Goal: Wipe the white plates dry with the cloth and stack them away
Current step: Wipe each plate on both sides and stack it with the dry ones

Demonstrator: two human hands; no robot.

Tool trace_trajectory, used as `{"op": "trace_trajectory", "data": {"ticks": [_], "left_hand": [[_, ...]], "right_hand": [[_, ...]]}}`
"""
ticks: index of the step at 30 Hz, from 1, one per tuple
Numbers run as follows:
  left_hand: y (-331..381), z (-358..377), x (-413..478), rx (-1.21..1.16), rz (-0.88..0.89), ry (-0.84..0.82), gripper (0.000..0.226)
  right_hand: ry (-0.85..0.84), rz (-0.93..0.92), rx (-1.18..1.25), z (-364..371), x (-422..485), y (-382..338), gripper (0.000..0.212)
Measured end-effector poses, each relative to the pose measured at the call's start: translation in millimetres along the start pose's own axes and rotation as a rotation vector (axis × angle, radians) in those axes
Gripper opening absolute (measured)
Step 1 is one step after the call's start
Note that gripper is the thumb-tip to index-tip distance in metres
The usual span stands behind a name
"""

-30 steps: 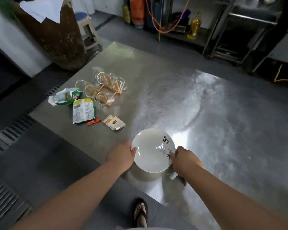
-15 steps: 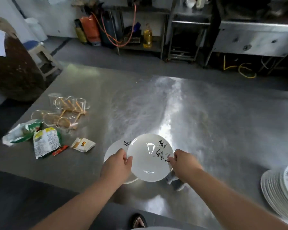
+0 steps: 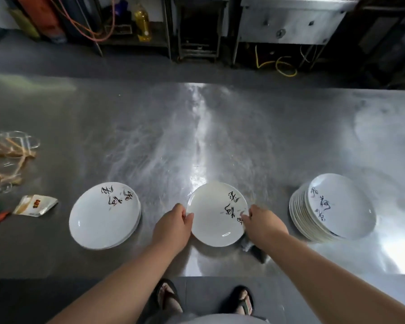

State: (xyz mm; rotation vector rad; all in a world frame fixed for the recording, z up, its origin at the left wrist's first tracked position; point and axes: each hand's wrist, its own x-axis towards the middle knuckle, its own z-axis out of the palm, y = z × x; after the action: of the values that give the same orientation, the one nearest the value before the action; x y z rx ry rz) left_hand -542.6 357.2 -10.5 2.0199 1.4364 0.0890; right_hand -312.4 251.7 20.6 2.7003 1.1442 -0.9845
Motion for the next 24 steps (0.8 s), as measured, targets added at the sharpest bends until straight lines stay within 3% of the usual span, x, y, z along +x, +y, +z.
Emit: {"op": "trace_trajectory", "data": {"ticks": [6, 14, 17, 19, 21, 24], "left_hand": [[-4, 36, 3, 0.077, -0.042, 0.037, 0.028], [-25, 46, 6, 0.148, 0.077, 0.160, 0.030], [-34, 54, 0, 0.212, 0.154, 0.189, 0.061], [-39, 61, -1, 0.262, 0.176, 0.086, 0.083], [-42, 65, 1, 0.322, 0.214, 0.001, 0.090], [-44, 69, 4, 0.389, 0.266, -0.038, 0.091]], "right_hand": [[-0.035, 0.025, 0.029, 18, 17, 14, 0.024], [-0.044, -0.072, 0.028, 0, 11, 26, 0.018], [0.039, -0.070, 0.274, -23, 2, 14, 0.021], [0.073, -0.097, 0.498, -35, -5, -2, 0.038], [0.036, -0.154, 0.645, -36, -8, -18, 0.049], [-0.025, -0.314, 0.448, -13, -10, -34, 0.047]]}}
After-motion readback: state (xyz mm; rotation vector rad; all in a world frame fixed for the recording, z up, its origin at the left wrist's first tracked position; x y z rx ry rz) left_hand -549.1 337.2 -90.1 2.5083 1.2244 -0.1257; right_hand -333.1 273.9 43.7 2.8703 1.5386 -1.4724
